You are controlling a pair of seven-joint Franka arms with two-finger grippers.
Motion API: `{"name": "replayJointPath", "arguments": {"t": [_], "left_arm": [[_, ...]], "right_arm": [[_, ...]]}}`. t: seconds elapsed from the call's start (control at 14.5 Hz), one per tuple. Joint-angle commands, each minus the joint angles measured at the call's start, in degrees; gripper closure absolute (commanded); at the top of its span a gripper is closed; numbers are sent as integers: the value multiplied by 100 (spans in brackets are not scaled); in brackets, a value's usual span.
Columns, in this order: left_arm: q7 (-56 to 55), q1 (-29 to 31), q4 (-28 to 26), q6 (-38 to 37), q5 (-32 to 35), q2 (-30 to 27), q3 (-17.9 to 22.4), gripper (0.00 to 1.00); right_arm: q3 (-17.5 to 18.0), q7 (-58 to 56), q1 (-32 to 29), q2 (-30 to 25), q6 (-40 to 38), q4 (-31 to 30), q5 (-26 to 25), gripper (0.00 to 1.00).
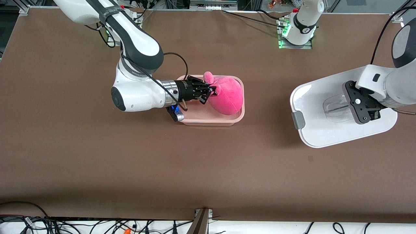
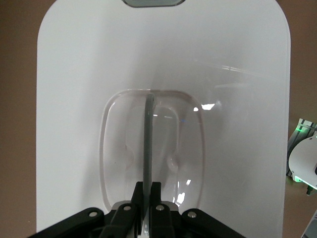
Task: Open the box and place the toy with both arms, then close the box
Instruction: 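Lower the toy into the box, open and withdraw the right gripper, then carry the lid over the box and lower it with the left gripper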
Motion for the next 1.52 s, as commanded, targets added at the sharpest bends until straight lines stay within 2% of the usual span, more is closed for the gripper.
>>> {"name": "replayJointPath", "arguments": {"t": [0.0, 0.07, 0.14, 0.21, 0.28, 0.62, 0.76, 0.9, 1.04, 1.24, 1.45], "left_arm": [[109, 44, 108, -107, -104, 3, -28, 100], [91, 27, 117, -107, -104, 3, -36, 100], [91, 18, 117, -107, -104, 3, -36, 100], [91, 18, 117, -107, -104, 3, -36, 100], [100, 18, 117, -107, -104, 3, -36, 100], [117, 9, 117, -107, -104, 11, -36, 100], [74, -35, 126, -90, -104, 11, -54, 100], [100, -157, 134, -90, -113, 29, -71, 100], [144, -307, 126, -81, -174, 46, -89, 100], [82, -851, 117, -37, -393, 143, -89, 100], [64, -1352, 161, 94, -920, 450, -80, 100]], "right_arm": [[46, -262, -127, 81, -121, -18, 174, 100], [46, -358, -145, 90, -235, -18, 174, 96], [37, -568, -232, 99, -384, -18, 174, 47], [37, -683, -320, 117, -524, -27, 183, 9], [37, -763, -434, 117, -639, -45, 183, 2], [37, -1220, -900, 117, -1263, -1, 148, 1], [11, -1413, -1120, 73, -1413, 34, -80, 1], [-24, -1667, -1322, 38, -1833, 235, -876, 1], [-16, -1870, -1358, -146, -2177, 508, -2044, 1], [-234, -3034, -1376, -821, -2371, 500, -3556, 1], [-708, -4275, -1367, -1393, -2459, 439, -4271, 1]]}}
